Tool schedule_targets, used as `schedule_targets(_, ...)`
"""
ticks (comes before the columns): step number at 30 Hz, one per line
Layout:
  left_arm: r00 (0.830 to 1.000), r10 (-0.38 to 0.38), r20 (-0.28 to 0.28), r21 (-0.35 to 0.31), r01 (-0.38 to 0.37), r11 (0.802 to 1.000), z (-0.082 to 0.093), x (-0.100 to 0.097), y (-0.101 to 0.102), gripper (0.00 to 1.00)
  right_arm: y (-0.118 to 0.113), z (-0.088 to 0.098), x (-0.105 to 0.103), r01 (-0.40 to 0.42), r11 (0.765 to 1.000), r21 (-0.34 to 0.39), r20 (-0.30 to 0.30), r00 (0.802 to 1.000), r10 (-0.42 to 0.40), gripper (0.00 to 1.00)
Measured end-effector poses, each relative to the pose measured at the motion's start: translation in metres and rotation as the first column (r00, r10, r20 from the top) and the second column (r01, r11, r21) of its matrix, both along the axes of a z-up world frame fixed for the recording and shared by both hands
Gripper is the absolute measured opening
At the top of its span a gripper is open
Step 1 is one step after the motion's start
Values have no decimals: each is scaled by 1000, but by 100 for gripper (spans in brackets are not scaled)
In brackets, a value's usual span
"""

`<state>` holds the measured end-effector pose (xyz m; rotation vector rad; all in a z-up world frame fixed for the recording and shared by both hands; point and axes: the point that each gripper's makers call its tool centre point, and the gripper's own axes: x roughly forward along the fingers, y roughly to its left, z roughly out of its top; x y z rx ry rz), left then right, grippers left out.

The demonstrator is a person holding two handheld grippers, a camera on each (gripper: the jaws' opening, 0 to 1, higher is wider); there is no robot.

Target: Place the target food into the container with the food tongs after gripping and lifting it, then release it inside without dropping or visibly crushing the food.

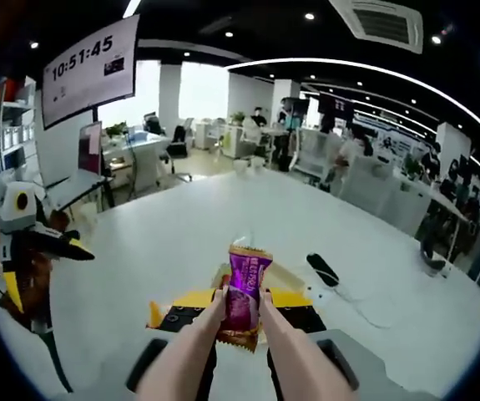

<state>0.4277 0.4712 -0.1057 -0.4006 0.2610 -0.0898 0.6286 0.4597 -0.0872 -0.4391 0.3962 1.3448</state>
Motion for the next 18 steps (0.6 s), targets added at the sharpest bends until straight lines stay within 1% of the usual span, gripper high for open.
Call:
schedule_targets(2,1000,14,3,-16,-14,1000,0,-2,1,99,-2,-2,4,-9,1000,-20,30,1000,9,21)
schedule_targets(5,1000,17,8,-26,-17,1000,-5,0,0,99,-2,0,7,-17,1000,-23,43,999,18,21)
schedule_targets(6,1000,11,7,-25,-11,1000,-7,2,-2,99,-3,2,11,-11,1000,-20,49,999,12,21)
schedule_targets(7,1000,5,-1,-24,-5,1000,-8,3,-3,99,-5,2,15,16,1000,-15,21,1000,-15,21)
schedule_targets(8,1000,-2,-19,-24,1,1000,-9,3,-4,99,-4,1,17,17,1000,-13,6,1000,-17,21)
schedule_targets(9,1000,-2,-20,-14,2,1000,-7,3,-5,99,-1,0,21,11,1000,-19,12,1000,-11,21)
schedule_targets(10,1000,3,-5,1,-3,1000,-4,3,-4,99,-1,-1,23,10,1000,-30,21,1000,-9,21)
schedule_targets(11,1000,21,17,5,-21,1000,1,4,-1,99,1,-1,26,3,999,-38,30,1000,-2,21)
schedule_targets(12,999,30,21,-6,-29,1000,2,3,0,99,2,-1,26,1,999,-39,30,1000,0,21)
schedule_targets(13,999,39,29,-21,-39,999,4,3,1,99,4,-1,21,-15,999,-45,40,999,17,21)
schedule_targets(15,998,42,41,-23,-41,999,4,4,1,99,7,0,22,-41,997,-68,80,996,47,21)
schedule_targets(16,998,38,42,-21,-37,999,2,5,1,99,9,2,24,-67,993,-96,142,987,80,21)
schedule_targets(17,999,31,34,-19,-30,999,-1,6,1,99,10,1,25,-72,992,-108,153,984,88,21)
schedule_targets(18,1000,13,-13,-18,-13,1000,-7,4,-1,99,14,2,26,-60,993,-98,123,990,72,21)
